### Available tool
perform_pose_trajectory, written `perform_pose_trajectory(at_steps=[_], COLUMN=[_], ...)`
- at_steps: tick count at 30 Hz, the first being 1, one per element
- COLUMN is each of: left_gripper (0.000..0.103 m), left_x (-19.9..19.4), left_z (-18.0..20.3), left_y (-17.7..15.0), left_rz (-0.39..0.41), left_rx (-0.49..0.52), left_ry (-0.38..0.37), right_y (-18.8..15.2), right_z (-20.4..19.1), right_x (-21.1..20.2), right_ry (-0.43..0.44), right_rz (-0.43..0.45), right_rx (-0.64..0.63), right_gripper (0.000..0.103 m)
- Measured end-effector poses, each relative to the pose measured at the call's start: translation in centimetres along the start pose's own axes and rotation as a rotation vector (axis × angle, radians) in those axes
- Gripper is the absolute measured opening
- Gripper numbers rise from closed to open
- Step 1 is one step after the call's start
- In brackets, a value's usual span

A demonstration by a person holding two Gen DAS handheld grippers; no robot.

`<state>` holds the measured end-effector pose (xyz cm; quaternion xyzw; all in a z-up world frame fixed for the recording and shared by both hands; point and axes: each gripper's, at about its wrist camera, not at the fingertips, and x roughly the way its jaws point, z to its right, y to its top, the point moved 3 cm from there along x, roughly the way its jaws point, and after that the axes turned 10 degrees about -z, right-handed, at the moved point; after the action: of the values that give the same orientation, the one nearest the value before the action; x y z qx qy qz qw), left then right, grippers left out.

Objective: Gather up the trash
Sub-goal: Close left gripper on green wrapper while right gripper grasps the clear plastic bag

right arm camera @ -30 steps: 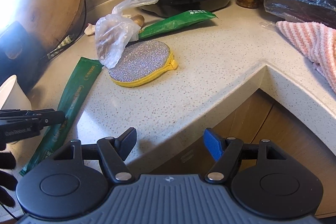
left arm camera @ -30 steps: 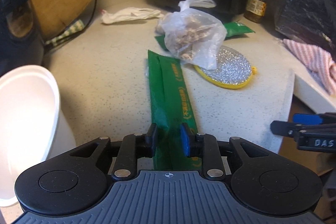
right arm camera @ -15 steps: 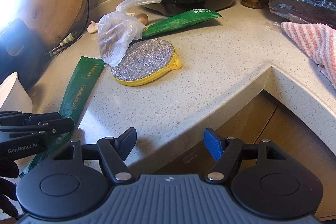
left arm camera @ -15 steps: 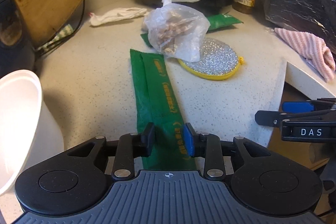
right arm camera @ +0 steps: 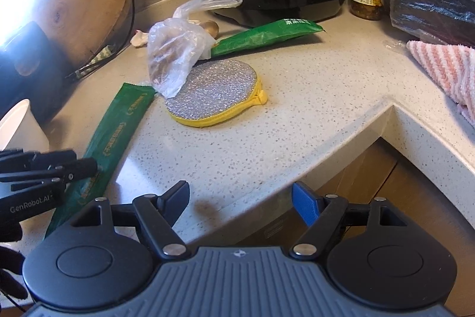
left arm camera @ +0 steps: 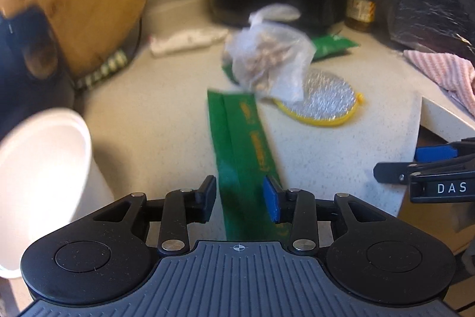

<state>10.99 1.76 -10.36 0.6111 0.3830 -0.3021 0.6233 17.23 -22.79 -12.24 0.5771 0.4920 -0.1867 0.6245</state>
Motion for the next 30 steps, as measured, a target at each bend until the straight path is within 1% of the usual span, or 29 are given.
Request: perform_pose_trajectory(at_steps=[2,3,7,8,10,12,15,17,18,20,22,24,25,26,28,30], left_gripper=[0.041,0.041,0.047,0.048,0.050,0.050,0.050,0.048,0.046,0.045,0.043,0.041,0.040,0.037,0.023,0.018], left_x=[0.4,0.5,1.0,1.1,1.2,1.2,1.2,1.2,1.2,1.1,1.0,0.9,0.8,0.8,0.4,0.1], left_z=[-0.3,-0.3,-0.2,-0.3,-0.8,-0.9,-0.7,-0.6,-0.6,-0.6,-0.6,-0.5,-0.6,-0.7,-1.1,-1.4], left_y=[0.2,0.4,0.6,0.6,0.5,0.5,0.6,0.8,0.8,0.8,0.6,0.4,0.4,0.3,0.0,-0.1], left_rz=[-0.014,-0.018,-0.021,-0.021,-0.023,-0.019,-0.029,-0.044,-0.052,-0.065,-0.064,-0.061,-0.059,-0.058,-0.039,-0.016], left_rx=[-0.035,-0.044,-0.061,-0.073,-0.113,-0.116,-0.105,-0.097,-0.098,-0.104,-0.102,-0.096,-0.097,-0.100,-0.102,-0.096], left_ry=[-0.025,-0.027,-0.029,-0.032,-0.051,-0.054,-0.048,-0.055,-0.065,-0.079,-0.084,-0.091,-0.096,-0.103,-0.115,-0.122], right_y=[0.1,0.2,1.2,1.7,3.2,5.1,8.7,11.6,13.0,15.5,16.8,17.2,17.1,16.9,16.0,15.0], right_z=[0.1,0.0,-0.7,-1.0,-1.6,-2.3,-3.5,-4.6,-5.2,-6.3,-7.3,-8.2,-8.5,-8.6,-8.8,-8.6], right_x=[0.1,-0.2,-1.9,-2.1,-2.0,-1.3,0.5,2.3,3.3,5.6,7.7,8.8,8.5,7.5,4.8,1.9], right_ry=[-0.020,-0.043,-0.121,-0.125,-0.104,-0.050,0.052,0.084,0.095,0.119,0.134,0.171,0.211,0.242,0.275,0.295], right_rz=[0.012,0.035,0.188,0.212,0.234,0.229,0.208,0.197,0.184,0.139,0.080,0.003,-0.019,-0.003,0.051,0.095], right_rx=[-0.004,-0.012,-0.098,-0.128,-0.179,-0.206,-0.200,-0.195,-0.188,-0.170,-0.167,-0.168,-0.163,-0.152,-0.148,-0.135], right_gripper=[0.077,0.077,0.077,0.079,0.081,0.081,0.081,0.081,0.081,0.081,0.079,0.039,0.025,0.022,0.019,0.018])
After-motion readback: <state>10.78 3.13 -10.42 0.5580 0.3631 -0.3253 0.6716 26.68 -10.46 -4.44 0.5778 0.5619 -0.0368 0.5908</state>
